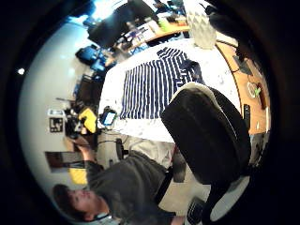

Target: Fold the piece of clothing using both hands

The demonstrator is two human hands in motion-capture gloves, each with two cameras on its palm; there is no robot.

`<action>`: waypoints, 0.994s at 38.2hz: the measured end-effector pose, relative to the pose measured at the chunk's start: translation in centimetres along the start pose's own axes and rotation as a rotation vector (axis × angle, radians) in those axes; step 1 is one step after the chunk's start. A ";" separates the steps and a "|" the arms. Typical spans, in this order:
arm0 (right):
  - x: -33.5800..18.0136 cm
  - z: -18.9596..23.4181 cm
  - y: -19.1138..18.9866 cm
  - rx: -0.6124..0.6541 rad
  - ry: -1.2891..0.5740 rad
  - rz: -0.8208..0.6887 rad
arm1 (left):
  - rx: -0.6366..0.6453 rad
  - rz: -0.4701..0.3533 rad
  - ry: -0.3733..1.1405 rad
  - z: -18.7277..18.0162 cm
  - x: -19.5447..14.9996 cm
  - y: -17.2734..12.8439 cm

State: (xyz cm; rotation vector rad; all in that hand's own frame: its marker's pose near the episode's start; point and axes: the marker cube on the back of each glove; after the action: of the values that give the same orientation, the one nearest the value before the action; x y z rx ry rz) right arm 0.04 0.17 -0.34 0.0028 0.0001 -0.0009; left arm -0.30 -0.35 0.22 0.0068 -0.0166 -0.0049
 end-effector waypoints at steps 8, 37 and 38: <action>0.3 -0.8 0.1 0.032 0.010 0.005 | -0.006 -0.023 -0.003 0.0 -0.7 0.2; 0.2 4.6 0.1 -0.352 0.115 -0.158 | -0.167 0.070 0.189 4.6 1.3 -2.0; 0.1 5.4 0.0 -0.375 0.126 -0.166 | -0.184 0.082 0.187 5.7 1.7 -2.4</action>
State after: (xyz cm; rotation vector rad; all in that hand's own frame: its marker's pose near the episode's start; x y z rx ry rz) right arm 0.16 0.11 5.09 -0.3718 0.1261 -0.1663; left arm 1.32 -2.77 5.92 -0.1773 0.1704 0.0760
